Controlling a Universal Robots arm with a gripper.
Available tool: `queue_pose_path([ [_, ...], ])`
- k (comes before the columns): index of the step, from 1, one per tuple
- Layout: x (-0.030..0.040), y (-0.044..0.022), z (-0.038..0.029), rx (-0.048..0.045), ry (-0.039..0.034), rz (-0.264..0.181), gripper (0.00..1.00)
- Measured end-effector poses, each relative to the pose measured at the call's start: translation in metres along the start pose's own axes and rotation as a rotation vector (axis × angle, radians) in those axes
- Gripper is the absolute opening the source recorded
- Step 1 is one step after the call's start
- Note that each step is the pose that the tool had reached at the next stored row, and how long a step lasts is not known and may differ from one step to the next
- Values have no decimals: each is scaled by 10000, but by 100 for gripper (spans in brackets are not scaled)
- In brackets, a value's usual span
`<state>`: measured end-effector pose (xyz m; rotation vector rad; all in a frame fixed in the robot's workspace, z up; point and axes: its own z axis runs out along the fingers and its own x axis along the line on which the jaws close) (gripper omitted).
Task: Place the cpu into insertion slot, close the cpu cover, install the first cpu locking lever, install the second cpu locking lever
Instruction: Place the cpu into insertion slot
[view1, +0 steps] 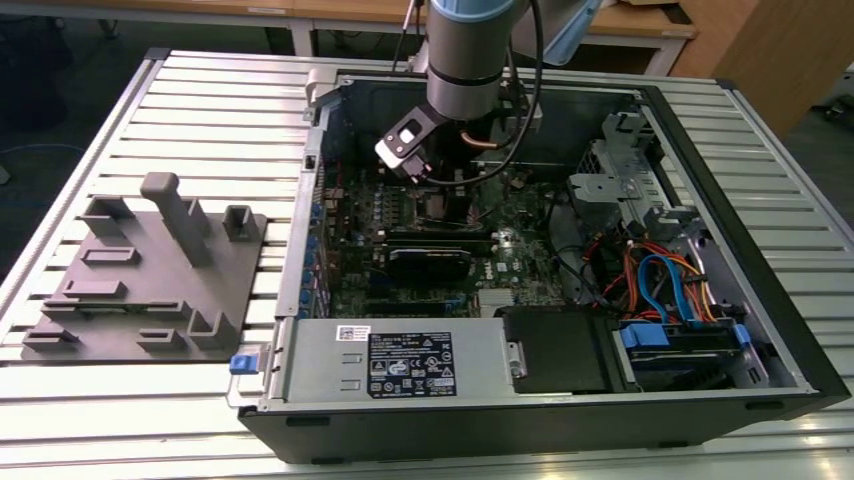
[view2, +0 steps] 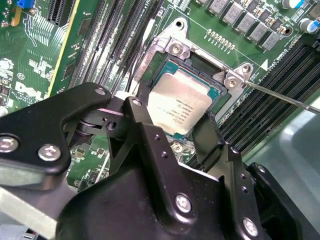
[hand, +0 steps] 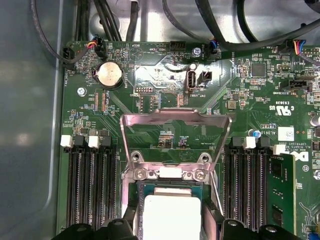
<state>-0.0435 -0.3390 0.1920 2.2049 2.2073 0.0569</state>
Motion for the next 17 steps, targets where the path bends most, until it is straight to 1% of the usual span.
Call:
queue_pose_path([
  [5,-1,1,-3,5,-6,0,60],
  [6,-1,2,-3,4,-5,0,54],
  [17,0,22,-1,3,-3,-25,54],
])
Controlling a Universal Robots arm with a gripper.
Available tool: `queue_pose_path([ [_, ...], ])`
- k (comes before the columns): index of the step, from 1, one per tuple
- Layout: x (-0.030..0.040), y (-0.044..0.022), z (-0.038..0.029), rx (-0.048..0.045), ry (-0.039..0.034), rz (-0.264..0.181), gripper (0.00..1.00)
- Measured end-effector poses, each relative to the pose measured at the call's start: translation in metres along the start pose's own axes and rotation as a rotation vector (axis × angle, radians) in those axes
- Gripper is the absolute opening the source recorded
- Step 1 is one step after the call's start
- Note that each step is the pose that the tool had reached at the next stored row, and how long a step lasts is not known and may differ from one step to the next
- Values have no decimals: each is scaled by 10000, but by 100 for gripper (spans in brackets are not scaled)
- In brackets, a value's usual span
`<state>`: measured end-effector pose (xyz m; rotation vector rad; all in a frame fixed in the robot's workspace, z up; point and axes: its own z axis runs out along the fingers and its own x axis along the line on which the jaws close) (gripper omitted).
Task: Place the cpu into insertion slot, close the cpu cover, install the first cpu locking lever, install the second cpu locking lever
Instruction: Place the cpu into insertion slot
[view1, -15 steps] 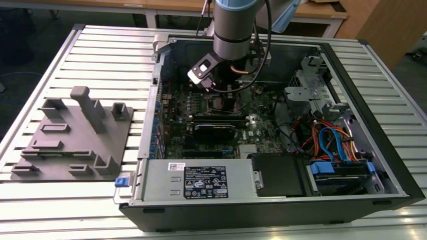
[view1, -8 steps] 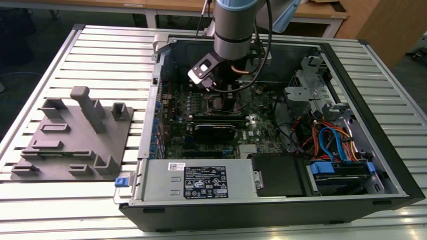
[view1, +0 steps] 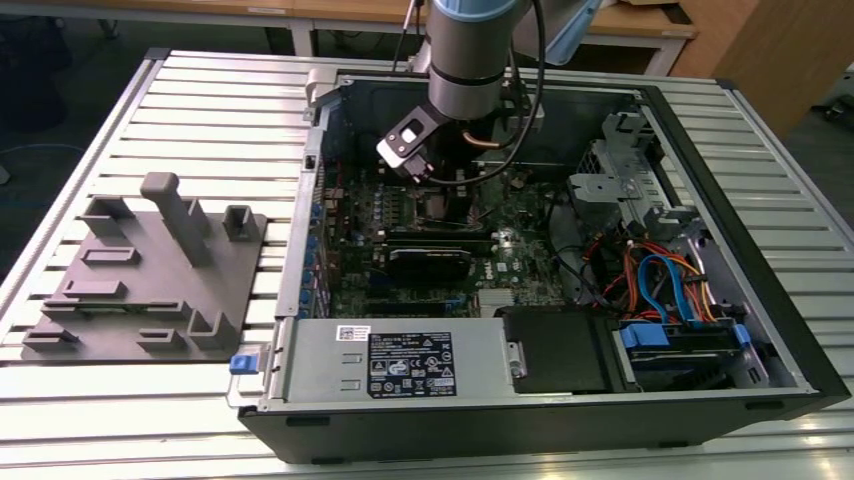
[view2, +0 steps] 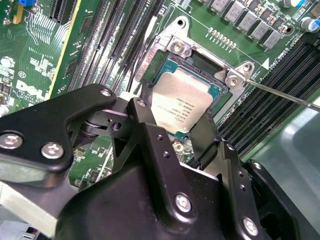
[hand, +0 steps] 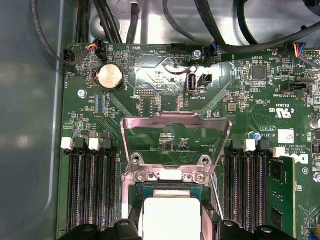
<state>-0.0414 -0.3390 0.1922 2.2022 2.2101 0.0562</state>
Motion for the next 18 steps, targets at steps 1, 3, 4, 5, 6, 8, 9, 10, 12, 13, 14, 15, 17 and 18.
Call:
queue_pose_path([
  [1,0,0,0,0,1,0,54],
  [3,2,2,3,-7,8,-2,55],
  [4,2,2,3,-4,6,-3,55],
  [5,1,1,1,-2,3,-2,61],
  [6,0,0,0,-1,1,-1,61],
  [8,0,0,0,0,0,-1,61],
  [9,0,0,0,0,0,-1,61],
  [10,0,0,-1,0,0,-1,61],
  [12,1,1,-6,0,0,-2,61],
  [13,1,1,-9,0,1,-1,61],
  [14,1,1,-10,-1,2,-1,61],
  [15,1,1,-10,-2,3,-1,61],
  [17,2,0,-12,1,-1,-1,61],
  [18,6,0,-13,1,-1,1,61],
])
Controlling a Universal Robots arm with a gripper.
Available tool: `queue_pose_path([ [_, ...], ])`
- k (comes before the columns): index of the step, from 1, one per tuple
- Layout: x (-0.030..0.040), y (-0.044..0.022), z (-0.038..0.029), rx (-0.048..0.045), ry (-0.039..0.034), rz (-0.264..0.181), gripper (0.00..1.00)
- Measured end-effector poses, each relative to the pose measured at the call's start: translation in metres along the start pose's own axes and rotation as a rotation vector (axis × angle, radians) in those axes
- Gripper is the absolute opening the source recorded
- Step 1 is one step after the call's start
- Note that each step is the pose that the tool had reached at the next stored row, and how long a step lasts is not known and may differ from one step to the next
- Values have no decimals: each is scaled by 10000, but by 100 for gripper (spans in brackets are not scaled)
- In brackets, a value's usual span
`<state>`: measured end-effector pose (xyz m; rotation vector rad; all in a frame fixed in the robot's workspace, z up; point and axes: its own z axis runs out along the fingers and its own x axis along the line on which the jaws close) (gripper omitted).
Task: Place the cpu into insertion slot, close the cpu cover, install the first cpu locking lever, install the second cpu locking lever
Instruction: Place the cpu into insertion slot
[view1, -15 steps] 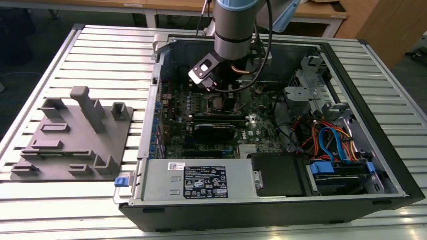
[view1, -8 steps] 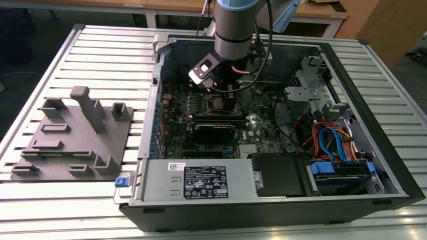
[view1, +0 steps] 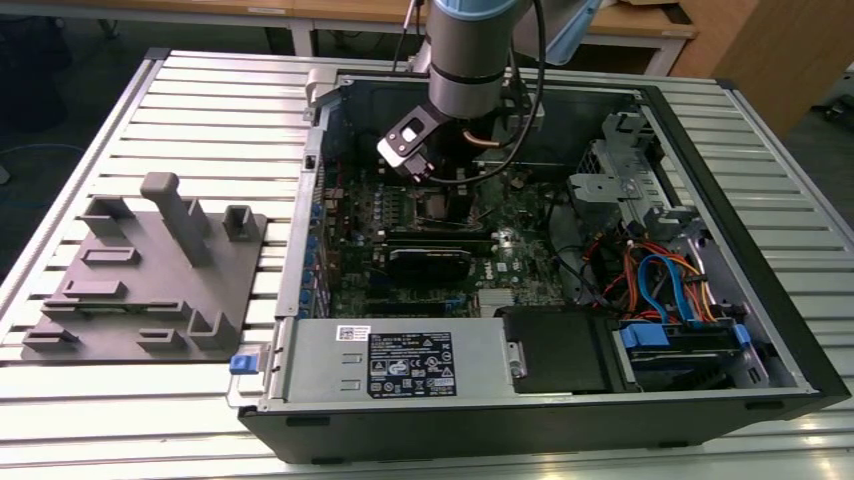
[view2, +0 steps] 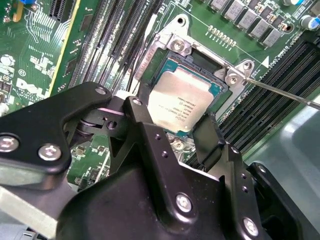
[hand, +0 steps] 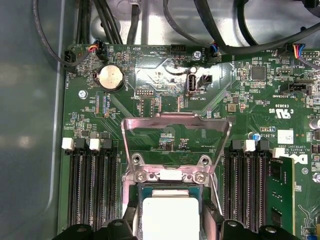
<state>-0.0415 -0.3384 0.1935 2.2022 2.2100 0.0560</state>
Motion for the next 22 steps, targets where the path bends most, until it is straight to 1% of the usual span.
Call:
queue_pose_path([
  [6,14,0,2,-1,46,0,61],
  [10,17,0,3,-1,123,4,61],
  [13,12,1,4,-2,129,-16,61],
  [18,-15,0,4,2,134,-189,61],
  [22,-16,0,3,3,135,-239,61],
])
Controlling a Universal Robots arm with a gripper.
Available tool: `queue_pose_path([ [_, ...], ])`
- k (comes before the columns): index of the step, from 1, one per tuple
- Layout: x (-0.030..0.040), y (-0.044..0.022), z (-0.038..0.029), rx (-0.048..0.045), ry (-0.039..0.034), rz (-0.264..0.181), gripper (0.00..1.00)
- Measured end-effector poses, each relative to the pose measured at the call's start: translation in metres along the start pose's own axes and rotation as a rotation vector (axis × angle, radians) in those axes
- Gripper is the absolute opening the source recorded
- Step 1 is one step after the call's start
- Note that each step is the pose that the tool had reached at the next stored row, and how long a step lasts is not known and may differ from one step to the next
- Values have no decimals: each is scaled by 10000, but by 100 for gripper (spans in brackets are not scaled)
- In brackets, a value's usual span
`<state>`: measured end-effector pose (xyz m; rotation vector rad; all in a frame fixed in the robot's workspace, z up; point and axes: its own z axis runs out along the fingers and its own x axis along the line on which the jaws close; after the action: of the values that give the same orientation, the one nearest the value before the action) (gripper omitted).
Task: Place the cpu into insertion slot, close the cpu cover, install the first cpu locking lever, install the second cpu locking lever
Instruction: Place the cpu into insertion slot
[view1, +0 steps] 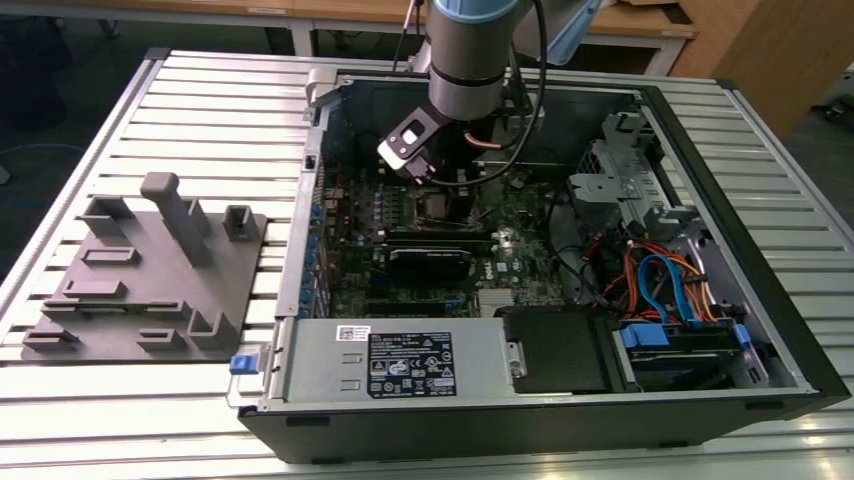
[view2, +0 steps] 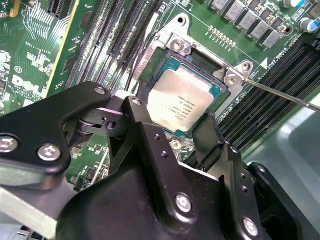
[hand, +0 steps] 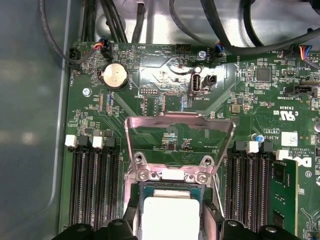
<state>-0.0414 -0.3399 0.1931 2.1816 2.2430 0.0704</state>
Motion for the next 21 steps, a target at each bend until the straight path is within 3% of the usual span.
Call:
queue_pose_path([
  [10,0,1,-19,10,1,-9,61],
  [21,3,4,-90,35,-1,-8,61],
])
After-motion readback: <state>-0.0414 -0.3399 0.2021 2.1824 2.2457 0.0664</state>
